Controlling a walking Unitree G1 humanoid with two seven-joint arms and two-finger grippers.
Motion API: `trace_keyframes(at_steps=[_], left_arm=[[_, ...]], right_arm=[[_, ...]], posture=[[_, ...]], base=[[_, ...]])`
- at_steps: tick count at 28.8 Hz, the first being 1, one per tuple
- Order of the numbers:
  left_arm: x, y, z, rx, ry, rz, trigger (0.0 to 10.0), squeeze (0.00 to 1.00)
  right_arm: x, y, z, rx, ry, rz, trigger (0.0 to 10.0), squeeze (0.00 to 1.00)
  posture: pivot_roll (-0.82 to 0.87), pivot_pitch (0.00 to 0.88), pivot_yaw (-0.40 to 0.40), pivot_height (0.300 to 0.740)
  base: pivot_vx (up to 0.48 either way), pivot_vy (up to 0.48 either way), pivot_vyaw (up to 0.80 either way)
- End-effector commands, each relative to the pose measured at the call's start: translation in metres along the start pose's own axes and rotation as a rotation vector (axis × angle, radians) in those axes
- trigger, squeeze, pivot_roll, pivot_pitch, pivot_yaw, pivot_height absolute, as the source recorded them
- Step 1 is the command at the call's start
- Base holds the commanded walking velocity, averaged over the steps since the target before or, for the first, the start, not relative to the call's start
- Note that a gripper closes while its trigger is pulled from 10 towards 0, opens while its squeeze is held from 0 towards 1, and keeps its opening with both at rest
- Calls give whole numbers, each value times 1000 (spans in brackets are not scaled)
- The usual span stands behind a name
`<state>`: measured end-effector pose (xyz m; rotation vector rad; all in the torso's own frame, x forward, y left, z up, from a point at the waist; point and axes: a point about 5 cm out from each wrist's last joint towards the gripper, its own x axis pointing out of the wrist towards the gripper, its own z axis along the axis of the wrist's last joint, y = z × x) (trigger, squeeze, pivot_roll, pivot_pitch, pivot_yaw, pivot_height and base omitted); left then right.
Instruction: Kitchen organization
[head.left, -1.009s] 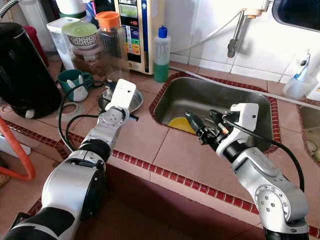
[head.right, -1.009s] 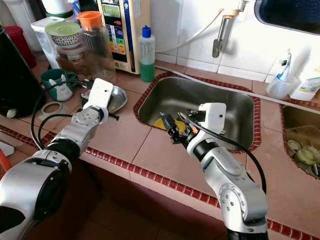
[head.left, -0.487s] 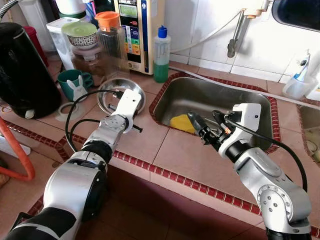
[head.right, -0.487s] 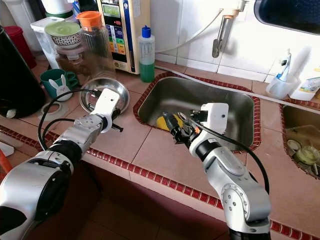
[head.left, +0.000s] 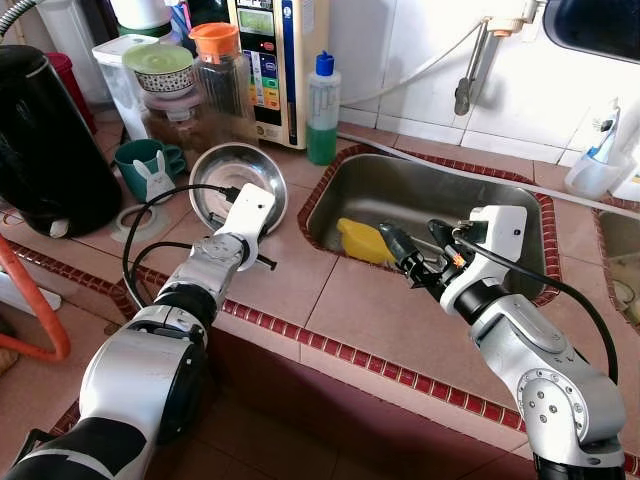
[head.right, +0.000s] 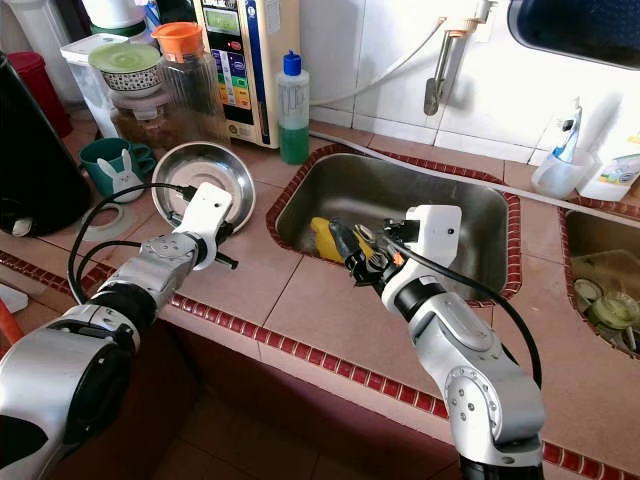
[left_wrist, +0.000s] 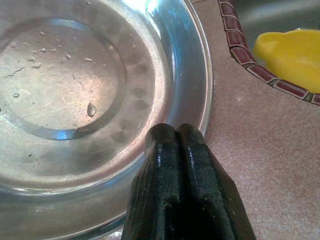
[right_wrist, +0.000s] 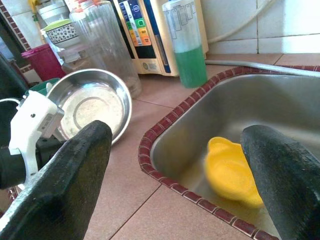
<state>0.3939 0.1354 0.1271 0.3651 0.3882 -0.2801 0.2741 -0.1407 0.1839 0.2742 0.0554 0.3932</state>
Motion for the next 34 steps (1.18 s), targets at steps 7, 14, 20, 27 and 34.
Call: trace_keyframes(at_steps=[7,14,20,27,34], left_arm=[[-1,8,3,-27,-19,28,10000,0],[-3,17,24,-65,-122,117,10000,1000],[-6,25,39,-73,-208,185,10000,1000],[-9,30,49,123,-265,289,10000,1000],[-6,22,39,113,-227,234,10000,1000]], right_arm=[[1,-4,7,-14,-33,-23,10000,0],[2,-4,8,-23,-37,-23,10000,0],[3,-5,10,-26,-46,-24,10000,0],[4,-5,10,-29,-52,-21,10000,0],[5,-4,11,-33,-52,-16,10000,0]], posture=[[-60,0,43,740],[-59,0,41,740],[-58,0,40,740],[-56,0,39,740],[-59,0,40,740]], base=[[0,0,0],[0,0,0],[0,0,0],[0,0,0],[0,0,0]])
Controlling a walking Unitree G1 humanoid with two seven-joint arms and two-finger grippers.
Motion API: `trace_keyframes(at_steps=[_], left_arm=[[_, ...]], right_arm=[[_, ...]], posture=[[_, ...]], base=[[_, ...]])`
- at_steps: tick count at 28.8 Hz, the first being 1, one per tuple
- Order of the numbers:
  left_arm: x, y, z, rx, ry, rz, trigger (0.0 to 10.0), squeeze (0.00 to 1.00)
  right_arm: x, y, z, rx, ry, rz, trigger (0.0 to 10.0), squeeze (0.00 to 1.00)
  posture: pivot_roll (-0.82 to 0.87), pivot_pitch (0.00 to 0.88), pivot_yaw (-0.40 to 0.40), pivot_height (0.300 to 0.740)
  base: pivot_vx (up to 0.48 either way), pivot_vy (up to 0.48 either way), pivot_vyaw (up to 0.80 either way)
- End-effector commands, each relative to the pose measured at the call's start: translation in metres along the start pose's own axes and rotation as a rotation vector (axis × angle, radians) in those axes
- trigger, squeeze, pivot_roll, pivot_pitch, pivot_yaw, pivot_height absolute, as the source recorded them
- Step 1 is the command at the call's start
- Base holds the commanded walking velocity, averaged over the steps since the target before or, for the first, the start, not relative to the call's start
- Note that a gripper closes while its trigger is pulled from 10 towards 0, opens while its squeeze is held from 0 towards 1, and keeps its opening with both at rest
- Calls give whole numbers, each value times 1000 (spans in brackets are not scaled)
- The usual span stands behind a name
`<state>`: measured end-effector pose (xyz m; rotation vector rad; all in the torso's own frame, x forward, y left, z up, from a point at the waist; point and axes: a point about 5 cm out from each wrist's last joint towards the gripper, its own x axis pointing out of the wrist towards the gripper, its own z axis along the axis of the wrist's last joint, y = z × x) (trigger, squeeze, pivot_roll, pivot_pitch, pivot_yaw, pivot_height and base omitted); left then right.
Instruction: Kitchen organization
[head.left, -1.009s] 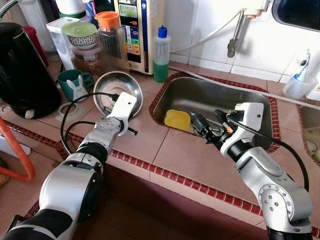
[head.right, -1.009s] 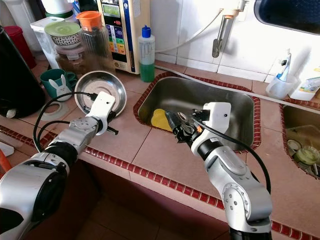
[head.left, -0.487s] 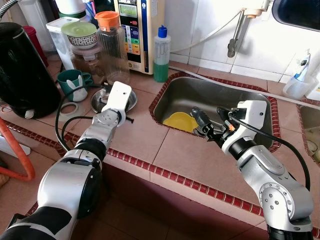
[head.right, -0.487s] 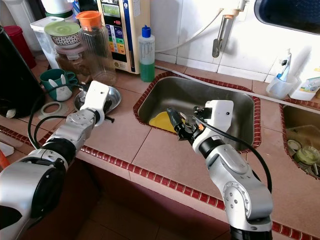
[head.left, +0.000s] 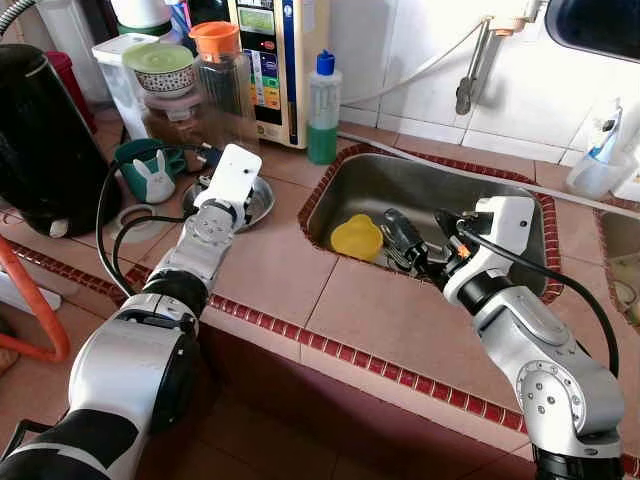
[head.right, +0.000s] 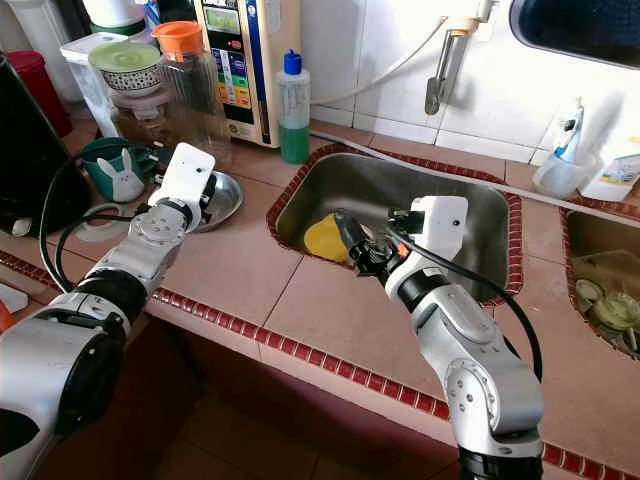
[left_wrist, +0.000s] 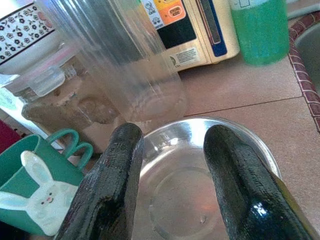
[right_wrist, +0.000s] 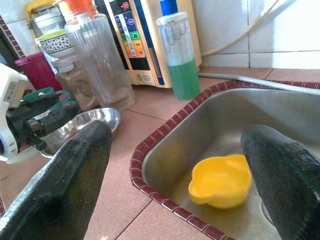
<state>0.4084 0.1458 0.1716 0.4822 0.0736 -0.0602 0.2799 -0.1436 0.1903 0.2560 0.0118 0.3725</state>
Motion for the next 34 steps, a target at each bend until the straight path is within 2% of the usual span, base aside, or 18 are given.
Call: trace_keyframes(at_steps=[1,2,3,10,16,21,26,27,28,34], left_arm=[[0,-5,1,0,17,-58,10000,1000],[0,-8,-2,-6,35,-81,10000,1000],[-2,-16,-10,6,79,-164,10000,1000],[-7,-29,-23,25,159,-311,10000,1000],[-6,-26,-22,70,180,-329,10000,1000],[-6,-18,-24,84,195,-301,10000,1000],[-8,-17,-33,117,235,-316,10000,1000],[-9,-17,-34,121,241,-319,10000,718],[-9,-17,-36,124,250,-323,10000,0],[-16,-25,-52,85,327,-412,10000,0]], right_arm=[[1,-1,3,-7,-10,-1,10000,0],[1,-1,3,-7,-10,0,10000,0],[1,-1,3,-10,-8,0,10000,0],[0,-1,2,-15,0,3,10000,0],[0,0,1,-16,7,5,10000,0],[-1,0,1,-17,9,6,10000,0],[-1,0,1,-20,10,6,10000,0],[-1,0,1,-20,10,6,10000,0],[-1,0,1,-19,9,5,10000,0],[-2,-1,0,-19,12,2,10000,0]], posture=[[-59,0,40,740],[-59,0,40,740],[-58,0,40,740],[-61,0,43,740],[-62,0,42,740],[-64,0,42,740],[-66,0,42,740],[-66,0,42,740],[-66,0,42,740],[-69,0,41,740]], base=[[0,0,0],[0,0,0],[0,0,0],[0,0,0],[0,0,0],[0,0,0],[0,0,0],[0,0,0],[0,0,0],[0,0,0]])
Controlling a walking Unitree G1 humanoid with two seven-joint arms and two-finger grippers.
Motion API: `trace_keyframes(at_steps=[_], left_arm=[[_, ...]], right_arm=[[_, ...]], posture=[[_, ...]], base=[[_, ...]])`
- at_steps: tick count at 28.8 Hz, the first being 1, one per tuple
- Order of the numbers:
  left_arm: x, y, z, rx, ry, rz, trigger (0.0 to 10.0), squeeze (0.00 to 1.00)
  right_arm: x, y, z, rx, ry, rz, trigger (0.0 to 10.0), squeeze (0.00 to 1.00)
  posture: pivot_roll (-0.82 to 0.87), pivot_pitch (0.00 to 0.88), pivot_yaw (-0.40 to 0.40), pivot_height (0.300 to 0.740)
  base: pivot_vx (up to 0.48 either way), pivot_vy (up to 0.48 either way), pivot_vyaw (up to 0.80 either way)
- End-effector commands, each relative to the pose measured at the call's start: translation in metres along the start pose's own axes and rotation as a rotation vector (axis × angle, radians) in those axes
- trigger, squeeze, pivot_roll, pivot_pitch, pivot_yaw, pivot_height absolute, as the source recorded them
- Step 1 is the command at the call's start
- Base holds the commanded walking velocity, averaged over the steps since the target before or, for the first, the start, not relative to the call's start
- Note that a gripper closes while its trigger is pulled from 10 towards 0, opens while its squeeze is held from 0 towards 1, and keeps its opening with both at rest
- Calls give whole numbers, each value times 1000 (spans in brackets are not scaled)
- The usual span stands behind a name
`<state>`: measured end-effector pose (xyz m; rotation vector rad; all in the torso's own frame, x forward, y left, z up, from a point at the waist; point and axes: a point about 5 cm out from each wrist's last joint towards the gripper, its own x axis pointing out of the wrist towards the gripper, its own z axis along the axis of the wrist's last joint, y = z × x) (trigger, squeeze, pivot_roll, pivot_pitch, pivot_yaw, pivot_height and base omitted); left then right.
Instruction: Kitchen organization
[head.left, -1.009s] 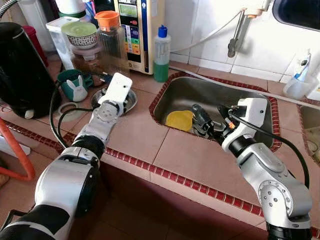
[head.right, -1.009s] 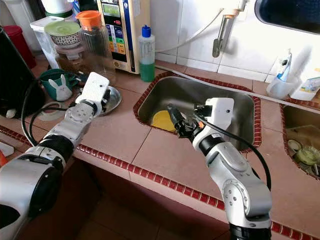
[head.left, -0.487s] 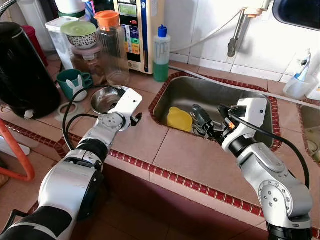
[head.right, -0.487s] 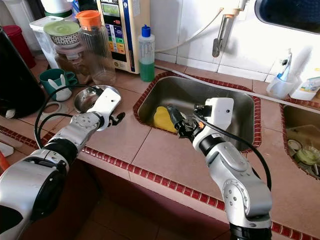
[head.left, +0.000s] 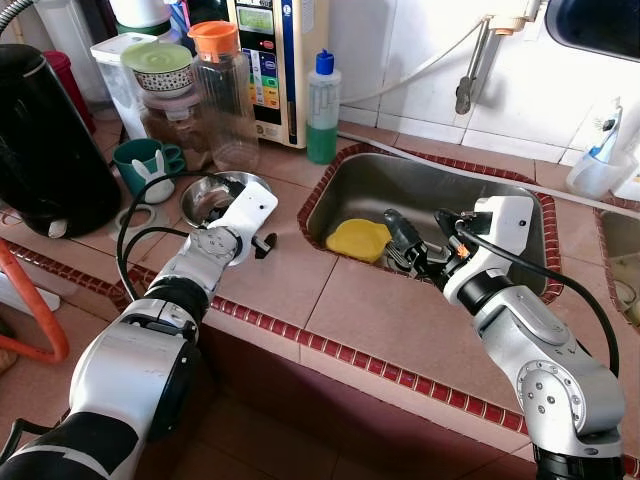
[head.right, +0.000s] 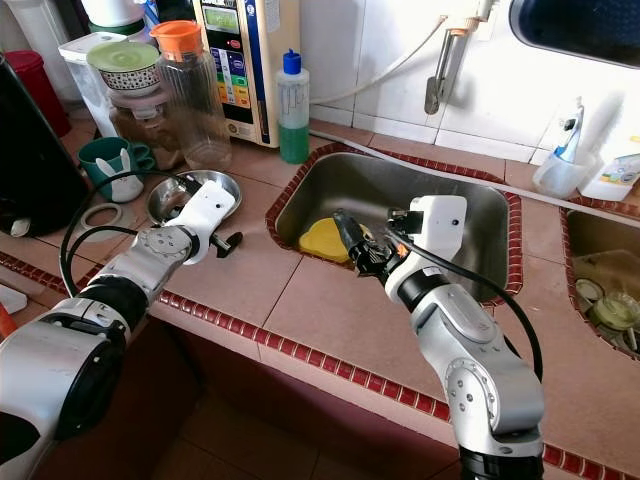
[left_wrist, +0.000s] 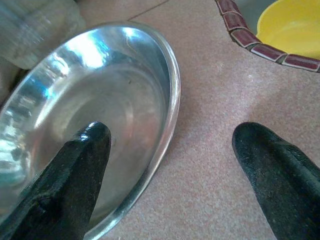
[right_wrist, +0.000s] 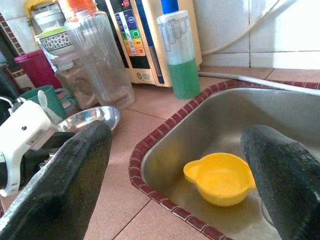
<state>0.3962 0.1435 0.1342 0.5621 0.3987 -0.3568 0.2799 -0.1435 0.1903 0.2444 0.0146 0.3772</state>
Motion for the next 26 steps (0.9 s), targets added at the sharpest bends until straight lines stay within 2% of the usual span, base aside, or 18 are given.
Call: trace_keyframes(at_steps=[1,2,3,4,21,26], left_arm=[[0,-8,-20,-15,79,-60,10000,0],[0,-9,-20,-15,81,-71,4784,0],[0,-9,-21,-15,82,-75,4235,0],[0,-9,-22,-19,84,-77,0,0],[-1,-9,-25,-50,82,-84,0,0],[-1,-8,-21,-53,49,-60,0,0]], right_arm=[[-2,-1,0,-8,7,-2,10000,0],[-2,-1,1,-8,7,-3,10000,0],[-2,-1,0,-8,7,-3,10000,0],[-2,-1,1,-7,6,-4,10000,0],[-1,-2,-1,-2,9,-13,10000,0],[0,-3,-1,-3,7,-17,10000,0]], posture=[[-69,0,41,740],[-71,0,41,740],[-71,0,41,740],[-71,0,40,740],[-67,0,39,740],[-66,0,41,740]], base=[[0,0,0],[0,0,0],[0,0,0],[0,0,0],[0,0,0],[0,0,0]])
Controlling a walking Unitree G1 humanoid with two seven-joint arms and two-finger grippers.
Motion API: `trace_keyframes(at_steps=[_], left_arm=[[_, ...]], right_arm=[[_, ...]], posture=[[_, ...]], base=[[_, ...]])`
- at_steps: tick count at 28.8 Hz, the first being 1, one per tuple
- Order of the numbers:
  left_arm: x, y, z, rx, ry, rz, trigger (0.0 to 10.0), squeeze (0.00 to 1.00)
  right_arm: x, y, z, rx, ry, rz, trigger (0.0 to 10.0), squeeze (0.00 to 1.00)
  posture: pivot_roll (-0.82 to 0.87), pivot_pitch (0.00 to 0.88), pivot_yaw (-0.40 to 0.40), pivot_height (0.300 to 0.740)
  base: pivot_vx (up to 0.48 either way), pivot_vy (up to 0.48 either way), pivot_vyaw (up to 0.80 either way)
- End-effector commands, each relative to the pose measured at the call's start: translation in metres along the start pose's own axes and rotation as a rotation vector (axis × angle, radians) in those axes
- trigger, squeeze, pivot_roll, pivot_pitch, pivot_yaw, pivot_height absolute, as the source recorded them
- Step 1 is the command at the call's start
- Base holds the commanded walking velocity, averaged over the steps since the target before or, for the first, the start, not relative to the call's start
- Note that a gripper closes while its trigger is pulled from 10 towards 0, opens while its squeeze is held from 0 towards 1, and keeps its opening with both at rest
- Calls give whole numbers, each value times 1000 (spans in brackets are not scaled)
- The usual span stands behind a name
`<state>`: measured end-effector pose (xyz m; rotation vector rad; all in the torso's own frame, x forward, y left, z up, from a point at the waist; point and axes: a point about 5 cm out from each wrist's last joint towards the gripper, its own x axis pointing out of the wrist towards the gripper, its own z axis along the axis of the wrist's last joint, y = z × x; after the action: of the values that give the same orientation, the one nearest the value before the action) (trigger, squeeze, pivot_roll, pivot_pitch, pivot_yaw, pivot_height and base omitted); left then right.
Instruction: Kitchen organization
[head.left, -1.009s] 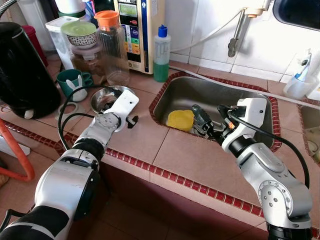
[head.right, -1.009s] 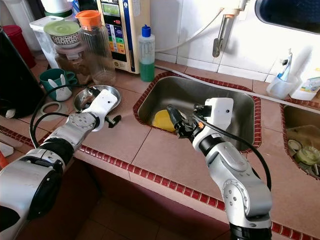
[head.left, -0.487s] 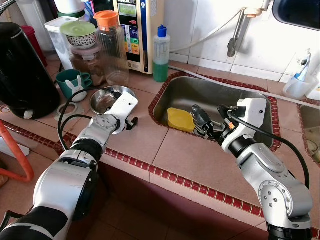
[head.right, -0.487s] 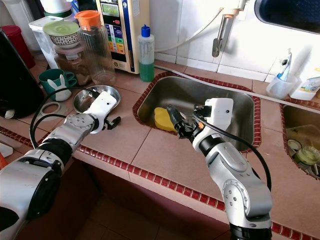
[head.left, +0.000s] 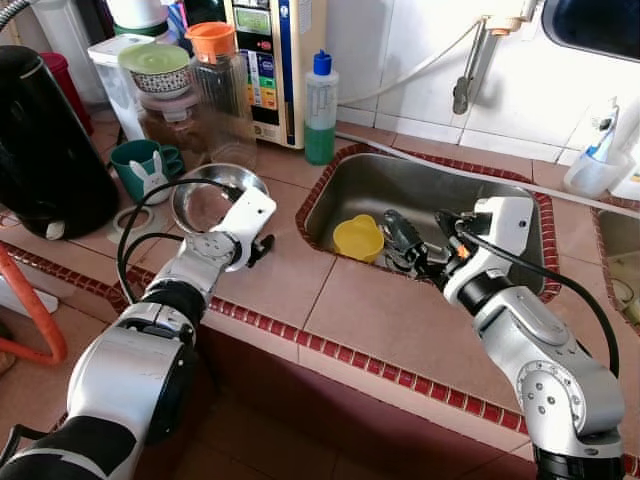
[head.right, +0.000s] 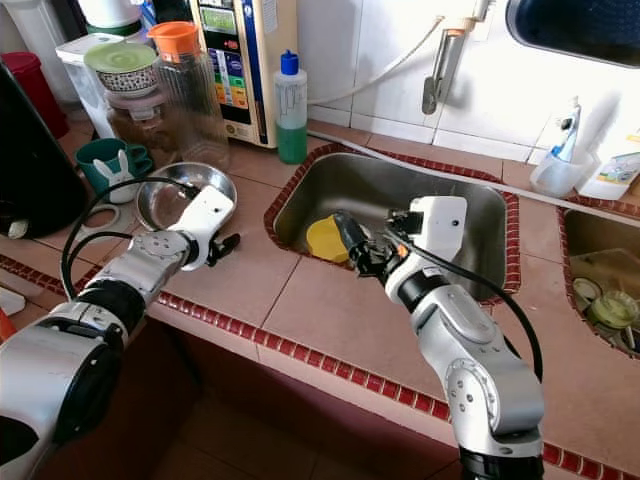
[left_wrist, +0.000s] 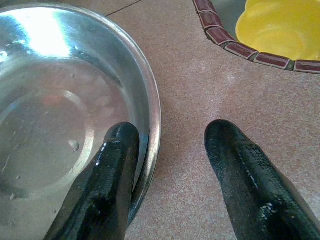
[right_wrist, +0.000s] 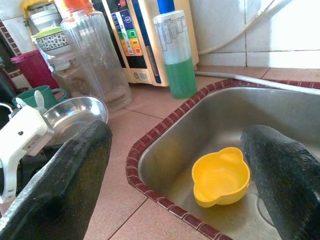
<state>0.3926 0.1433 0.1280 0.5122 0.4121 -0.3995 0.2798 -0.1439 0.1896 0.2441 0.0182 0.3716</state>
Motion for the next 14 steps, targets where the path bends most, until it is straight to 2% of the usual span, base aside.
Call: trace_keyframes(at_steps=[1,10,14], left_arm=[[0,-3,-15,-14,50,-1,0,0],[1,-5,-13,-1,12,40,0,0],[0,-3,-11,39,-19,83,0,0]], right_arm=[[0,-2,0,-2,4,-11,10000,0],[0,-2,0,1,2,-12,10000,0],[0,-3,0,1,2,-14,10000,0]], posture=[[-66,0,41,740],[-62,0,41,740],[-62,0,40,740]], base=[[0,0,0],[0,0,0],[0,0,0]])
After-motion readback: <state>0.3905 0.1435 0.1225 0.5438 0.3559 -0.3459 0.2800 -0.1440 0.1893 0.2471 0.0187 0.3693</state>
